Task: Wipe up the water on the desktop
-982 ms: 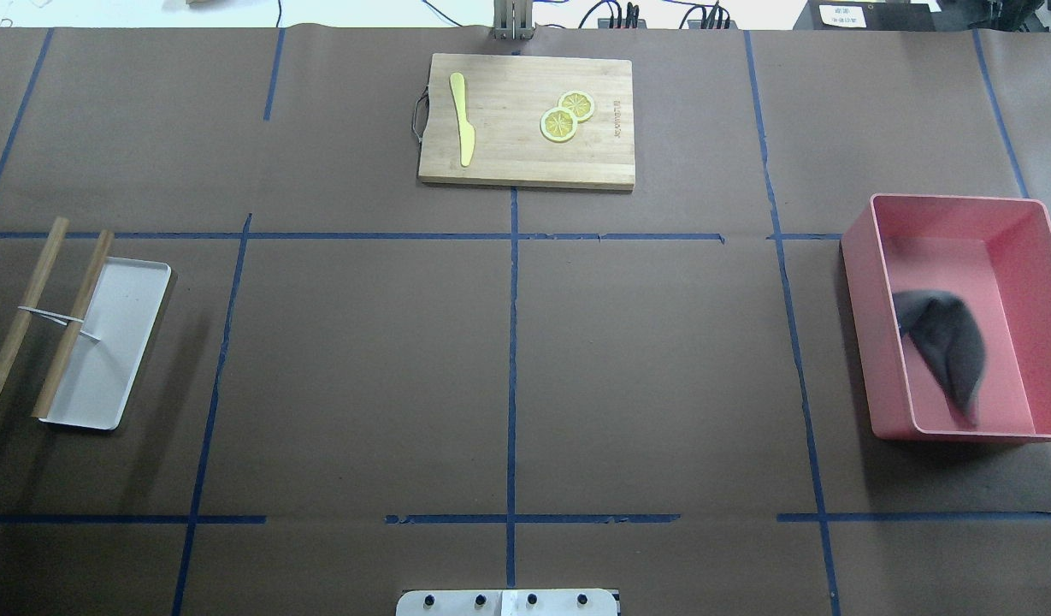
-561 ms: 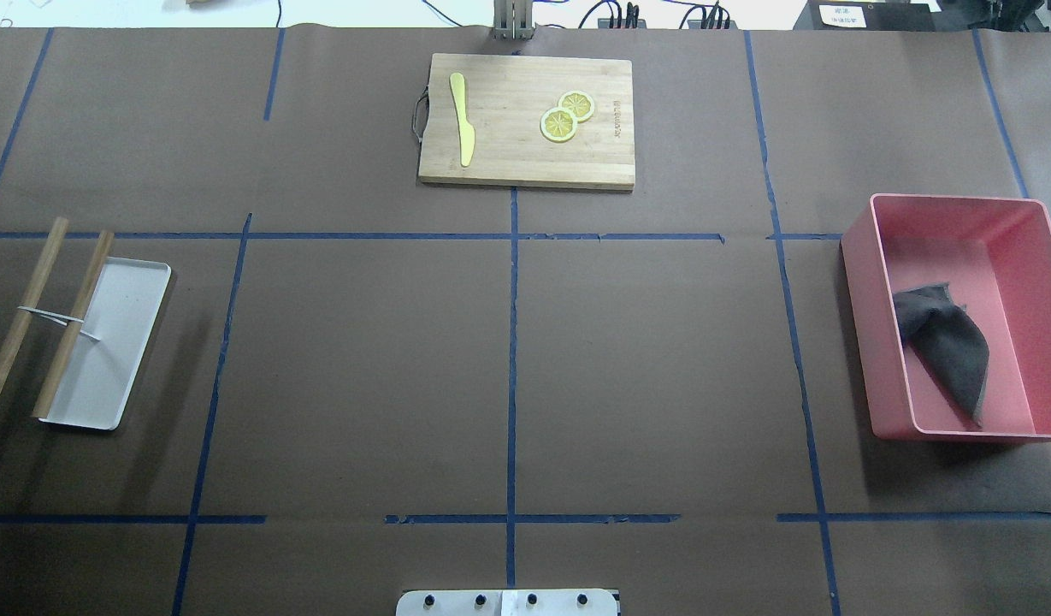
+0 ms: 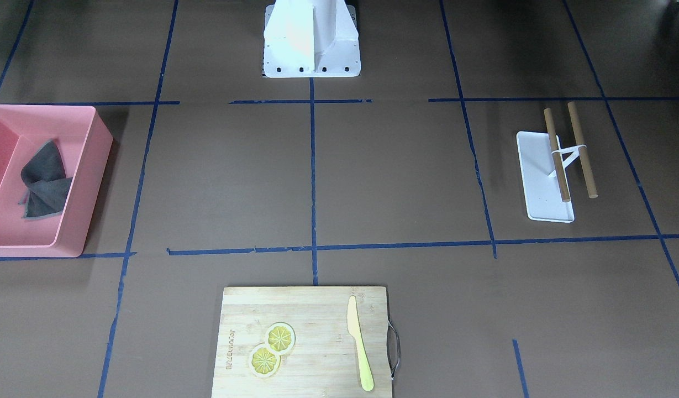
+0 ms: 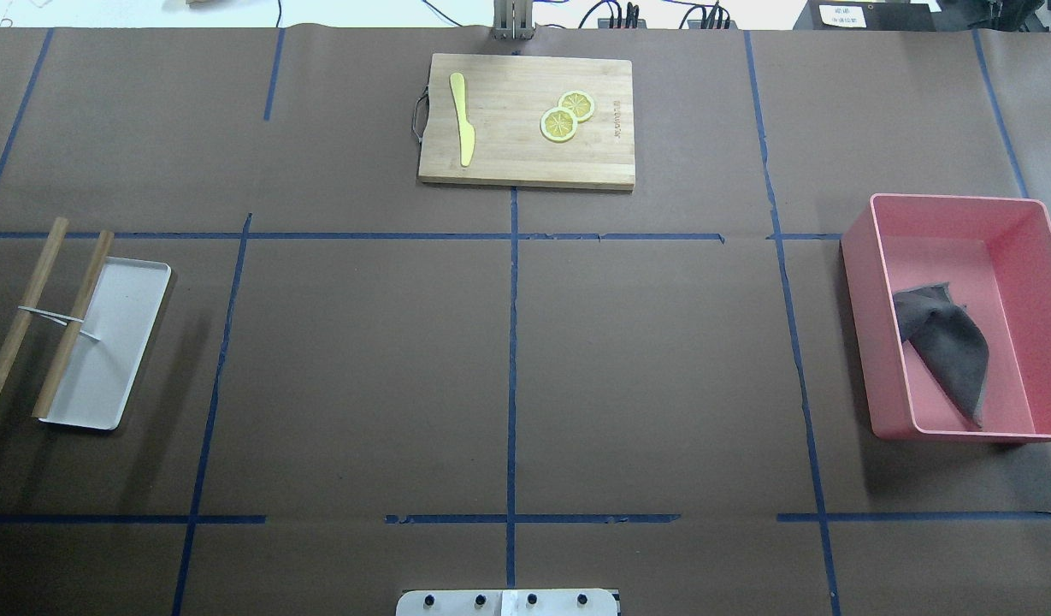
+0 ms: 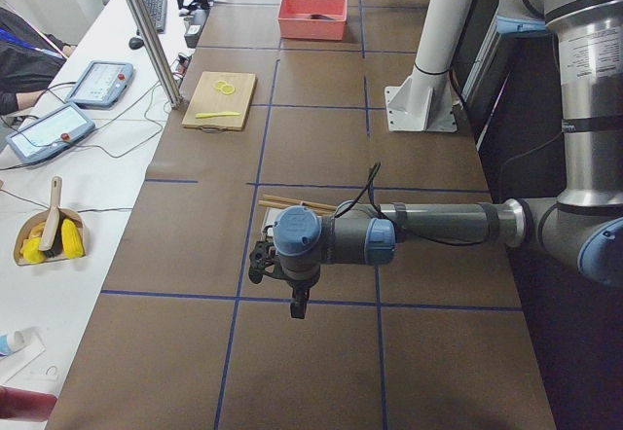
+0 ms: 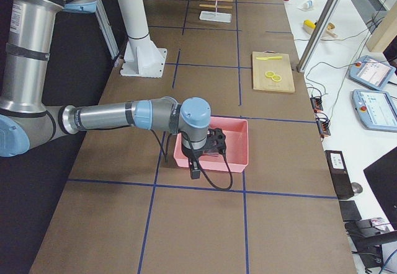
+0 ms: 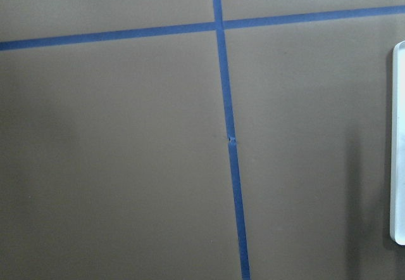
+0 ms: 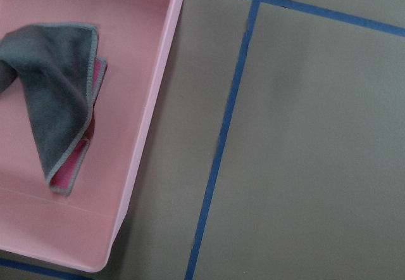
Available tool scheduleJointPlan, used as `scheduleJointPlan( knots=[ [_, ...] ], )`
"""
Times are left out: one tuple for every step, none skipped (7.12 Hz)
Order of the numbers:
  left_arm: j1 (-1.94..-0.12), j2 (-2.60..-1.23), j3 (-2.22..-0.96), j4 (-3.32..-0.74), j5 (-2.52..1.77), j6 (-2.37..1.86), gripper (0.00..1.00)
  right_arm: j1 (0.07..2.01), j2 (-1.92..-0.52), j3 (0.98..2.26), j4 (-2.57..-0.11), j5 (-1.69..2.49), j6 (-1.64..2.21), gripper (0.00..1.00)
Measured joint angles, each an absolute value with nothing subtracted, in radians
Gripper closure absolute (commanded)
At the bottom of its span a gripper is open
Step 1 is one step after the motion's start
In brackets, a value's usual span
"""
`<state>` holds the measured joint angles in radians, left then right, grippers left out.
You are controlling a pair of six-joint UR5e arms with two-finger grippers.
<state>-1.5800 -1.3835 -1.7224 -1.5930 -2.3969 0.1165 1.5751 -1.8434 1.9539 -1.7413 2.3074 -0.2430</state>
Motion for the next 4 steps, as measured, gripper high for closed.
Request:
scheduleJointPlan(
  knots=[
    [-1.579,-1.390,-1.722,-1.591,-2.389,0.117,0.00,1.579,-1.858,1.934,-1.683,2.305,-0.167,0.00],
    [-1.578,-1.396,-1.722,-1.586,-2.386,0.117,0.00,1.579,-1.862,1.926,-1.641,2.304,-0.093,0.00],
    [-1.578,-1.400,-1.723,-1.585,-2.384,0.118,0.00,1.575,-1.860,1.925,-1.617,2.303,-0.049,0.00],
    [-1.579,-1.401,-1.728,-1.588,-2.384,0.119,0.00,1.565,-1.859,1.925,-1.608,2.302,-0.032,0.00]
  ],
)
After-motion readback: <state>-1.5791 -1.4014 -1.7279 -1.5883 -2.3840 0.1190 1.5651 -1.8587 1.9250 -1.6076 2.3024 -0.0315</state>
